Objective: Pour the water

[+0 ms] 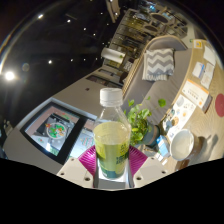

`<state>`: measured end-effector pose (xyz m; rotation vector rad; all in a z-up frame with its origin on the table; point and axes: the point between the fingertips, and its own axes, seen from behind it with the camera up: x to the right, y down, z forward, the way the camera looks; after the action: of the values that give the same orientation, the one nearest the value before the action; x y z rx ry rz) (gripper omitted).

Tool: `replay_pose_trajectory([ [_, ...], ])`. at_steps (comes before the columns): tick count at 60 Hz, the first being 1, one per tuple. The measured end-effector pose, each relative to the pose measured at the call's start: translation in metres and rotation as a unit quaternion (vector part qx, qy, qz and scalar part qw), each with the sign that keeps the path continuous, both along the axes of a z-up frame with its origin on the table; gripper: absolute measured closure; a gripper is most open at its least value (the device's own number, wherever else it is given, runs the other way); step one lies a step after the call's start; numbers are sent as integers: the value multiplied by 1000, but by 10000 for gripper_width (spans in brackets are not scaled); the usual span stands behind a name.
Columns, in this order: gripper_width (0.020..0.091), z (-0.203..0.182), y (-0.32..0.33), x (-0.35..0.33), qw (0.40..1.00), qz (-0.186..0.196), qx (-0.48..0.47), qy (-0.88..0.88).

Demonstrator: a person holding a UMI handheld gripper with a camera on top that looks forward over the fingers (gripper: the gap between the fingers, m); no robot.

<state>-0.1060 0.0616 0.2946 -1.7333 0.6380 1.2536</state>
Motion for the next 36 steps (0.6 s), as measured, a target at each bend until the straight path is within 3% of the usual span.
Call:
replay_pose_trajectory([
  [8, 703, 39, 7, 74, 977, -42, 83, -191],
  [15, 704, 27, 12, 154, 922, -93, 103, -360],
  [20, 705, -8, 11, 203, 875, -107, 87, -465],
  [27, 706, -85, 8, 257, 820, -92, 49, -563],
  [36, 704, -172, 6, 295, 811, -79, -5, -580],
])
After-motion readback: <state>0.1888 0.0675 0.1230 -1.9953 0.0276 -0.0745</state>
